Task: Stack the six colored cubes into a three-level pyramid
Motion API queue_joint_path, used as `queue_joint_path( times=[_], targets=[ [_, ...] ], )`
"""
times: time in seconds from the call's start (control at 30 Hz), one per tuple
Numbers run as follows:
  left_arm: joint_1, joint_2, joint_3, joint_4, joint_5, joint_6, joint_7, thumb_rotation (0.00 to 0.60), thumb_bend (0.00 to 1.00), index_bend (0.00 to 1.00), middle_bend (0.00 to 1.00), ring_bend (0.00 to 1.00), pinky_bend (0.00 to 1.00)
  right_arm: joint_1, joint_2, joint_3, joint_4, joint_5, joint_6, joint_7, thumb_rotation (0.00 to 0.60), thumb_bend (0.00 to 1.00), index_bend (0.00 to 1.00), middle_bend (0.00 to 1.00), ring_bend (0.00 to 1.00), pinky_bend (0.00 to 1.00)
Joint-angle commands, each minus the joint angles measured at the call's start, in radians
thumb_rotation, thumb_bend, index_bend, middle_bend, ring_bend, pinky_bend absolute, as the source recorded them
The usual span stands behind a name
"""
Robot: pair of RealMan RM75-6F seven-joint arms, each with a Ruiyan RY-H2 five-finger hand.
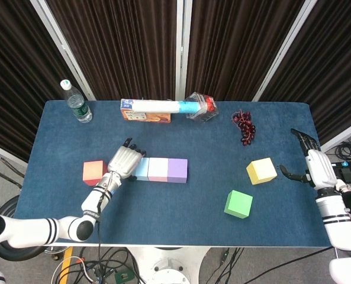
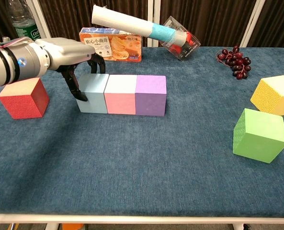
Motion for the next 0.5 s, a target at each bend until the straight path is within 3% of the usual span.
queue_joint_path(
  times=[0.03,0.5],
  targets=[
    [-0.004,0.003,0.0,-0.003,-0.004,-0.008,-0.003,0.6,0.09,0.28,0.4,0.2,0.0,0.0,0.0,0.0,-0.001,-0.001,0.0,0.002,0.6,0.23,0.0,0.08,0.0,0.0],
    [-0.021,-0.003,0.005,0.01,-0.018,-0.011,-0.006,0.6,0.09,0.28,0.4,0.2,0.0,-0.003,0.002,-0.001,0.0,-0.001,0.0,0.005,0.6,0.23,0.0,0.08,0.0,0.0]
  ],
)
